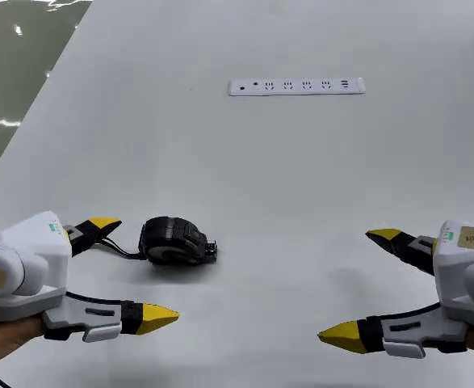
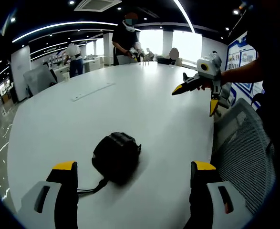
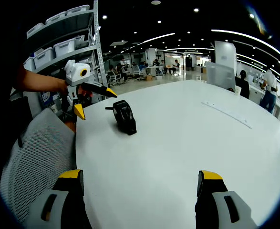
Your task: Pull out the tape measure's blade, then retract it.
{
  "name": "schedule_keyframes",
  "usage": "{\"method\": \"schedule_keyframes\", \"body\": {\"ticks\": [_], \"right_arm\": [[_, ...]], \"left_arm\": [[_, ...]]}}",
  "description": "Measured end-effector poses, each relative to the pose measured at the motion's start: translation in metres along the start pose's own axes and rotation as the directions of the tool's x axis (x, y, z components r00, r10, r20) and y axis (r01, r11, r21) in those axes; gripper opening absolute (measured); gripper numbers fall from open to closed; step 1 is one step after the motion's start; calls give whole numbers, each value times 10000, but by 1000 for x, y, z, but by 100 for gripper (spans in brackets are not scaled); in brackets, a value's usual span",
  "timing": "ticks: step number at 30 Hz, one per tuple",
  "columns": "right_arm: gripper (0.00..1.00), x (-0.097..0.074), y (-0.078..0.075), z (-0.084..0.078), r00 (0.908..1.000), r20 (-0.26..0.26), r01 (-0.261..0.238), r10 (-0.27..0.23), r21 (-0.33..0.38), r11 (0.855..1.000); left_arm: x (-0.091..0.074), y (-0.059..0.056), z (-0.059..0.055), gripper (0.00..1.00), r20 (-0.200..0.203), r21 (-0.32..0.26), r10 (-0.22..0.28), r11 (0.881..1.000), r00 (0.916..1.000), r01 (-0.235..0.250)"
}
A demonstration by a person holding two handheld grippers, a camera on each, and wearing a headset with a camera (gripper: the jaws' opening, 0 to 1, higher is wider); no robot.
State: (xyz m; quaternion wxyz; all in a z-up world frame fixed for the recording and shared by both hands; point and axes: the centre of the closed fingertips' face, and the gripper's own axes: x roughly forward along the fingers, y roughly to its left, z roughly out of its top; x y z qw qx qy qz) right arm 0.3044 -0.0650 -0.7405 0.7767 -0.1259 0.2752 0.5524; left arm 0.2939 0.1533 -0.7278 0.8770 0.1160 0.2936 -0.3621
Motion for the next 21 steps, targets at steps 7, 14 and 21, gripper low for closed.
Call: {"method": "schedule_keyframes", "body": {"ticks": [7, 14, 21], "right_arm": [[96, 10, -4, 1, 9991, -213, -366, 359, -318, 9988], [95, 23, -7, 4, 9965, -450, -730, 699, -693, 9949], [92, 34, -9, 6, 9929, -637, -1073, 1007, -1115, 9879]], "left_arm": [[6, 2, 0, 93, -235, 228, -265, 9994, 9994, 270], [11, 7, -2, 89, -518, 535, -550, 9969, 9971, 578], [15, 14, -3, 85, -754, 814, -759, 9933, 9943, 820]]}}
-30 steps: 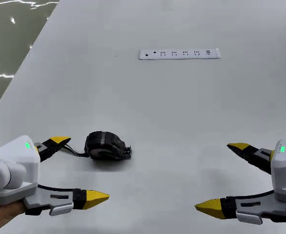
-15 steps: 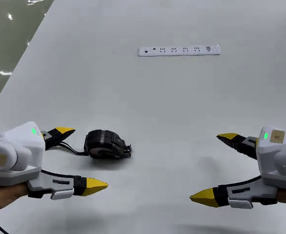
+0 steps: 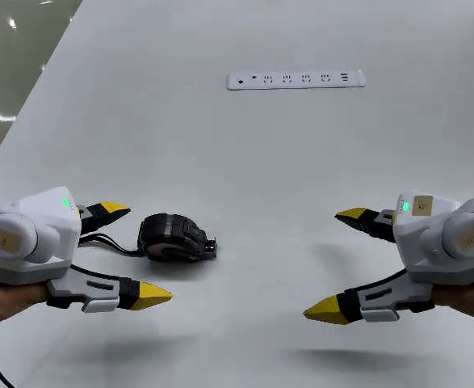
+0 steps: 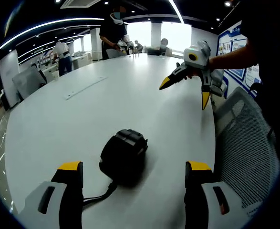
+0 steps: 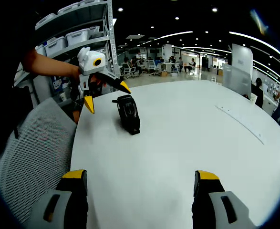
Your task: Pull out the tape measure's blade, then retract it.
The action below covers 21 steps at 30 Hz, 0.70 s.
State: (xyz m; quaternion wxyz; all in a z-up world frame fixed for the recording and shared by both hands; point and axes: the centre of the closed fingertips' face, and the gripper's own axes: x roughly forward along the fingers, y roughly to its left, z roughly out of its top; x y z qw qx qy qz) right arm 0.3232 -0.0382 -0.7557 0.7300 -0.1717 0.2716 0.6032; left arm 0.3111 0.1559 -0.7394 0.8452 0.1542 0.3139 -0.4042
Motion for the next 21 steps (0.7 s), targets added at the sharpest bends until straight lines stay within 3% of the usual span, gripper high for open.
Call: {"method": "schedule_keyframes", "body": {"ticks": [11, 21], "right_arm": [[83, 17, -7, 3, 9987, -210, -483, 470, -706, 9963], [71, 35, -10, 11, 9949, -427, -958, 911, -1284, 9871]], "left_arm": [[7, 6, -5, 74, -501, 527, -515, 9971, 9974, 542], [11, 13, -12, 61, -1102, 1079, -961, 9883, 9893, 1080]]}}
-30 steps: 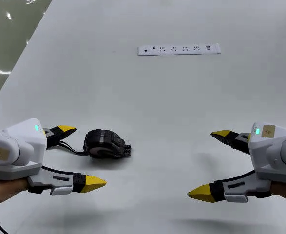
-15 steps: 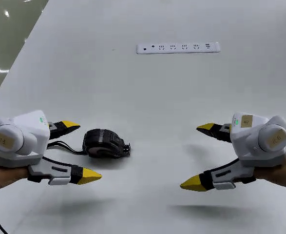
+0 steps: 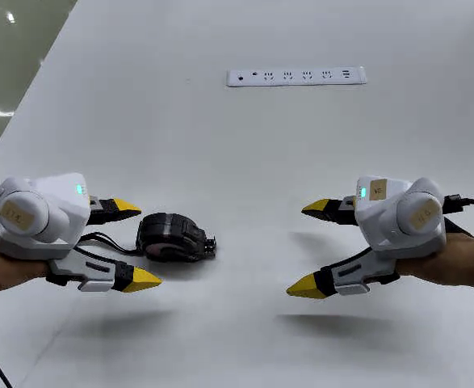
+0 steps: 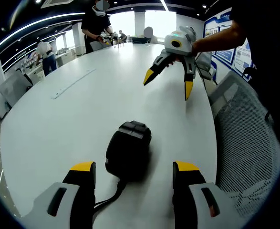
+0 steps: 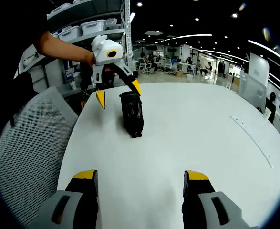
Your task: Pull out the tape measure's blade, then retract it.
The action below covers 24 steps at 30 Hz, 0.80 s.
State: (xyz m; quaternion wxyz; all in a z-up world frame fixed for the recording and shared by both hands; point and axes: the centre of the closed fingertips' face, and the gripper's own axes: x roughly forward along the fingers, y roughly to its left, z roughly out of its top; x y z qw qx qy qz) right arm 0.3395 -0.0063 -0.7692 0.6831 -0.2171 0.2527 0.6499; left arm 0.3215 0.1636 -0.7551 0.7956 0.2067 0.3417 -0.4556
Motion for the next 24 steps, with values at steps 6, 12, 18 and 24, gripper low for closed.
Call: {"method": "schedule_keyframes", "body": {"ticks": [6, 12, 18, 24], "right_arm": [[63, 13, 0, 8, 9992, -19, -392, 391, -404, 9984], [56, 24, -1, 13, 9975, -99, -709, 704, -704, 9950], [50, 36, -1, 19, 9952, -86, -981, 977, -928, 9908], [45, 48, 1, 26, 9923, -33, -1235, 1238, -934, 9879]], "left_arm": [[2, 5, -4, 55, -380, 214, -214, 9995, 9990, 222], [3, 6, -4, 49, -516, 419, -495, 9978, 9974, 517], [6, 7, -5, 45, -703, 705, -693, 9947, 9951, 743], [8, 8, -4, 40, -941, 990, -954, 9896, 9910, 1047]]}}
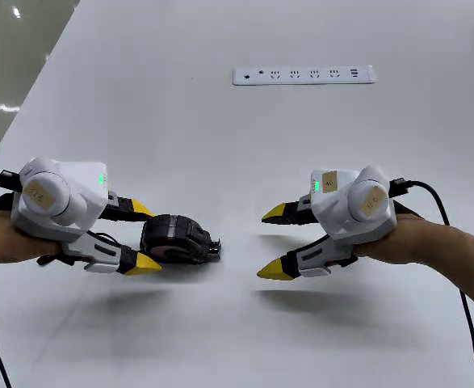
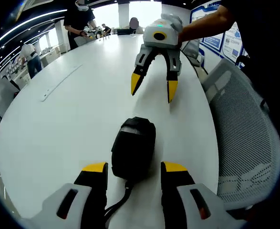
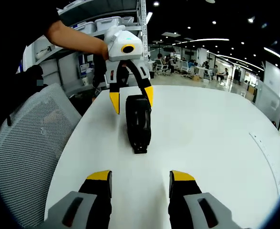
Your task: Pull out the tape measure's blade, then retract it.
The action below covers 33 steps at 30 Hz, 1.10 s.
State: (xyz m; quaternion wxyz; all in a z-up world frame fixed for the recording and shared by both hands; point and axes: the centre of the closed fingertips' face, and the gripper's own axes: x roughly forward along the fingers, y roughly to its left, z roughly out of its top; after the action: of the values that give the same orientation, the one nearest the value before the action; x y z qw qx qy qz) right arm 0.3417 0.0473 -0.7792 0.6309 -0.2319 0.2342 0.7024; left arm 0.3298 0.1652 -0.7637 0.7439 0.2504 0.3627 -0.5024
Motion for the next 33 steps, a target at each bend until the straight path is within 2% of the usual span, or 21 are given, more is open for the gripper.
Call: {"method": "schedule_keyframes", "body": {"ticks": [5, 13, 24, 33], "right_arm": [[40, 11, 1, 4, 9997, -50, -232, 231, -248, 9994], [34, 26, -3, 14, 9993, -57, -376, 373, -471, 9982], [27, 45, -2, 18, 9981, -268, -573, 558, -614, 9965], [20, 59, -2, 16, 9970, -531, -607, 569, -740, 9954]], "left_arm": [[2, 0, 0, 32, -222, 197, -328, 9993, 9992, 332], [5, 2, -1, 29, -484, 420, -470, 9979, 9977, 491], [6, 3, -1, 25, -268, 452, -487, 9977, 9985, 499], [6, 3, -1, 25, -320, 470, -461, 9978, 9984, 476]]}}
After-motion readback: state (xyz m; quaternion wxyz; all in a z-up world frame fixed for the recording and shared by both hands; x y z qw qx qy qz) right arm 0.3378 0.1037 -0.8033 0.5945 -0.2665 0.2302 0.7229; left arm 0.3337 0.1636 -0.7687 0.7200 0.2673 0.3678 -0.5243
